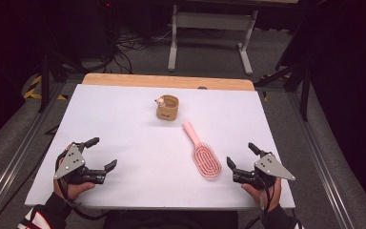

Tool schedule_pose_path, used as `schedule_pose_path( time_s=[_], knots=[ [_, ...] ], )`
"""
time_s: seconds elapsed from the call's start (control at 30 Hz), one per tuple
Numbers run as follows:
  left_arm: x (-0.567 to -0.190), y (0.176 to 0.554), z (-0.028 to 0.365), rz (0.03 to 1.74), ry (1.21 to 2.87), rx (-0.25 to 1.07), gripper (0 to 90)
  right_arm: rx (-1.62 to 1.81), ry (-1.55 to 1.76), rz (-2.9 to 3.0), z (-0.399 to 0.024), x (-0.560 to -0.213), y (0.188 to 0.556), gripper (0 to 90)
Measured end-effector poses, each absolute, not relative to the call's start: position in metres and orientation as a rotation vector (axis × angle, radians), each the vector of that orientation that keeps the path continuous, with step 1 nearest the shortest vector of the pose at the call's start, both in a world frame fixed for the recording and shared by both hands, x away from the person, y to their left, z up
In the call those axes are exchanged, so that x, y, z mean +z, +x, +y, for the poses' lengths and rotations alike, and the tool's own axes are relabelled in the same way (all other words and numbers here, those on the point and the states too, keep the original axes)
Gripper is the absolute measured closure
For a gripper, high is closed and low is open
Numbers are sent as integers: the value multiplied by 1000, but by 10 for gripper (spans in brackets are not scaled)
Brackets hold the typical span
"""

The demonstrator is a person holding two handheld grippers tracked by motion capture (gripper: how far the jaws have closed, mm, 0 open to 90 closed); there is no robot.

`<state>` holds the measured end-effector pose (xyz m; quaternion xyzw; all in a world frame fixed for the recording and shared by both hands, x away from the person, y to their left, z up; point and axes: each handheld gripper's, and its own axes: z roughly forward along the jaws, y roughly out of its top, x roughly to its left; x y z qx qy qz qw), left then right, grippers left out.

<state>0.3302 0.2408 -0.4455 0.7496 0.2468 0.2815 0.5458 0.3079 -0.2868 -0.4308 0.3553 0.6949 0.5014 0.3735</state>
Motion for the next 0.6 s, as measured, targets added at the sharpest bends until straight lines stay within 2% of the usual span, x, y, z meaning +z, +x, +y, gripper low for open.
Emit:
schedule_pose_path(
  time_s=[0.6],
  knots=[
    [-450,329,238,582,1808,650,95,1238,922,1811,-286,-434,314,169]
  ],
)
